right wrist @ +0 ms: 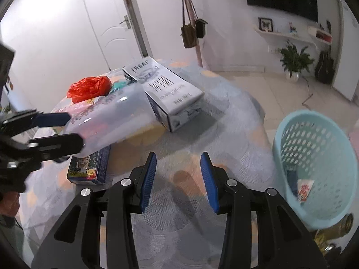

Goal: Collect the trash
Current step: 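Grasp the clear plastic bottle with the left tool while the right tool grasps another milk carton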

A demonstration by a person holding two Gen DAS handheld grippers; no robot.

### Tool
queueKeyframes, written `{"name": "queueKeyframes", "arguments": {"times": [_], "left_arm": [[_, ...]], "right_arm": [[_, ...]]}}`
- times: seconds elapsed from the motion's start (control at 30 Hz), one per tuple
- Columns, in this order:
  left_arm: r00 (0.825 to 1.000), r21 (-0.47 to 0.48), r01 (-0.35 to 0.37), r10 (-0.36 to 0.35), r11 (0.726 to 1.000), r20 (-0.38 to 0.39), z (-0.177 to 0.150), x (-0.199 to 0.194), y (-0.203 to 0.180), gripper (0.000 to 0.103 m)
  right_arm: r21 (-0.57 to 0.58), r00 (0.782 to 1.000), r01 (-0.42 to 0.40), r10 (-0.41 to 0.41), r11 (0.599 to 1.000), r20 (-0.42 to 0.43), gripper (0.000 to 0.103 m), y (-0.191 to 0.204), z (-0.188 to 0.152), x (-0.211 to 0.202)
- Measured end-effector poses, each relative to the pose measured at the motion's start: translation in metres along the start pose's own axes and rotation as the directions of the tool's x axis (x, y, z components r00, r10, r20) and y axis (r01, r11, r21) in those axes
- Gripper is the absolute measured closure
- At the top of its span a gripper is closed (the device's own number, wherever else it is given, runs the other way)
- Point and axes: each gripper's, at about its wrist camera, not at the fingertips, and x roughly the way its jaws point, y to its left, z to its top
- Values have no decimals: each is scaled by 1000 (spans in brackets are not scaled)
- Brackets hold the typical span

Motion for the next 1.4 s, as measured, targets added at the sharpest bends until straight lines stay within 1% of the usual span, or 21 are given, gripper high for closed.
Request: {"name": "queueKeyframes", "arguments": {"times": [0.07, 0.13, 0.23, 0.37, 0.43, 0.47, 0.53, 0.6, 0.67, 0.77, 0.9, 0.93, 1.0, 1.07, 1.17, 1.2, 1.23, 1.27, 1.3, 1.33, 1.4], "left_arm": [[1000, 4, -2, 2, 1000, -4, 2, 2, 0, 27], [1000, -5, 6, -6, 1000, 2, 5, 4, 2, 26], [1000, 1, 3, -3, 1000, 10, 8, 4, 2, 27], [1000, 34, -29, 29, 999, 13, 4, 1, -10, 35], [999, 30, -40, 40, 999, 7, -2, -4, -12, 39], [1000, 26, -30, 30, 999, 4, -6, -8, -13, 42], [1000, 15, 1, -1, 1000, -1, -13, -14, -14, 43], [1000, 4, 9, -9, 1000, -2, -19, -18, -15, 44], [1000, -5, -2, 2, 1000, -3, -26, -23, -17, 44], [999, -61, -32, 33, 998, 3, -42, -37, -17, 45], [993, -188, -107, 113, 976, 22, -76, -58, -2, 45], [989, -220, -133, 143, 966, 29, -84, -64, 3, 45], [984, -270, -155, 173, 950, 43, -96, -72, 13, 46], [976, -327, -189, 213, 926, 39, -114, -78, 25, 46], [976, -400, -192, 218, 896, 19, -133, -83, 40, 46], [975, -419, -187, 219, 889, 30, -138, -87, 44, 46], [975, -433, -190, 223, 881, 26, -142, -90, 46, 46], [975, -441, -189, 220, 877, 20, -145, -94, 45, 45], [978, -437, -180, 207, 881, 15, -146, -95, 44, 45], [984, -425, -152, 175, 893, 15, -147, -97, 42, 45], [991, -402, -108, 133, 909, 34, -144, -102, 38, 43]], "right_arm": [[-31, 1000, -3, 3, 1000, 11, 65, 1, 6, -3], [-43, 1000, -4, 5, 999, 18, 65, 1, 12, -5], [-57, 999, 8, -6, 998, 32, 65, -2, 21, -7], [-58, 999, 18, -16, 998, 38, 65, -8, 24, -11], [-47, 999, 18, -17, 999, 33, 65, -14, 23, -10], [-41, 999, 16, -15, 999, 31, 65, -16, 22, -11], [-36, 1000, 11, -10, 999, 29, 65, -18, 21, -11], [-30, 1000, 8, -7, 1000, 27, 65, -19, 21, -10], [-27, 1000, 1, 0, 1000, 21, 65, -18, 20, -9], [-30, 1000, -10, 11, 999, 21, 65, -15, 19, -10], [-39, 999, -19, 20, 999, 31, 65, -14, 18, -15], [-42, 999, -18, 19, 999, 32, 65, -13, 18, -15], [-50, 999, -17, 19, 999, 32, 65, -11, 20, -14], [-58, 999, -17, 19, 998, 30, 65, -8, 21, -12], [-86, 999, -21, 23, 996, 26, 65, -1, 24, -7], [-102, 999, -18, 21, 995, 28, 63, 2, 28, -5], [-113, 999, -17, 20, 993, 30, 59, 4, 32, -2], [-119, 999, -17, 21, 993, 28, 40, 5, 37, 2], [-121, 999, -18, 22, 992, 29, 26, 5, 42, 5], [-128, 999, -20, 25, 992, 34, 25, 5, 48, 10], [-157, 999, -8, 14, 988, 33, 25, 6, 58, 18]]}}
